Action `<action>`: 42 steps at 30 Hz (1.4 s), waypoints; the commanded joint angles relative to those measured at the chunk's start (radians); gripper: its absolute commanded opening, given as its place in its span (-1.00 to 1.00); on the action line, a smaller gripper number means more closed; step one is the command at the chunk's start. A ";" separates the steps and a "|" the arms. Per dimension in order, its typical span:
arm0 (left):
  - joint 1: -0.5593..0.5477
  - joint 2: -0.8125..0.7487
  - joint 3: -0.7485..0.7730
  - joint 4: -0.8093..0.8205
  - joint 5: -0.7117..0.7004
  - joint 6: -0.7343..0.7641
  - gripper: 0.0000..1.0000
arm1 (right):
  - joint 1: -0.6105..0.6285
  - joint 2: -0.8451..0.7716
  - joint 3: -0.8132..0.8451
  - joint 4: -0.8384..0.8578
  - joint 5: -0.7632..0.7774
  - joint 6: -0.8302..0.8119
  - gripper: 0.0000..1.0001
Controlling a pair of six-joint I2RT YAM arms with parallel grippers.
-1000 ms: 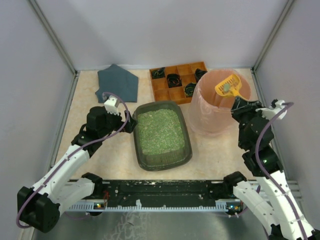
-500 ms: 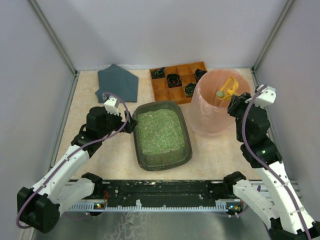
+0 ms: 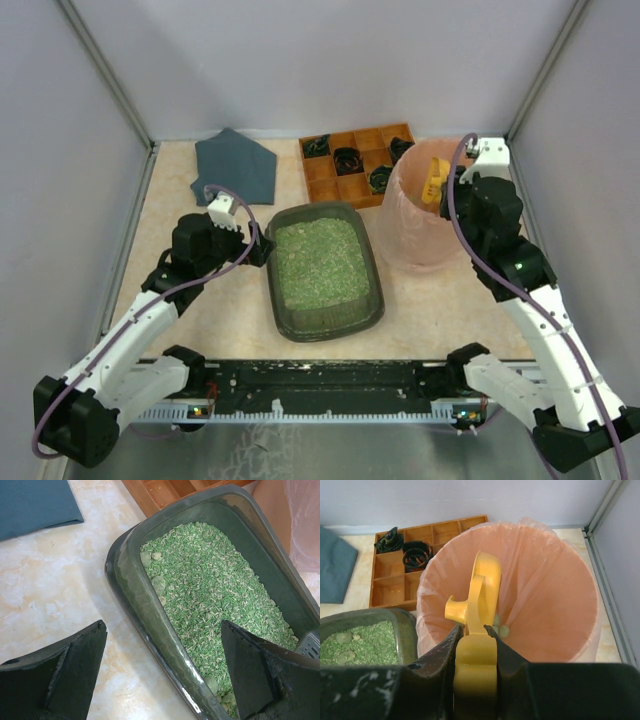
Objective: Clean the litter box
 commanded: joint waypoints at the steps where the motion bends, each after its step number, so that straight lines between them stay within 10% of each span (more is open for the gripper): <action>1: 0.007 -0.021 -0.005 0.022 0.014 0.014 1.00 | -0.007 0.015 0.076 -0.031 -0.052 -0.060 -1.00; 18: 0.007 -0.015 -0.004 0.023 0.020 0.015 1.00 | -0.007 -0.133 0.072 0.133 0.000 -0.056 -1.00; 31: 0.006 -0.012 -0.003 0.021 0.013 0.011 1.00 | 0.000 0.015 0.125 0.162 -0.624 0.215 -1.00; 42: 0.007 -0.008 -0.003 0.017 0.014 0.011 1.00 | 0.288 0.187 0.060 0.143 -0.401 0.244 -1.00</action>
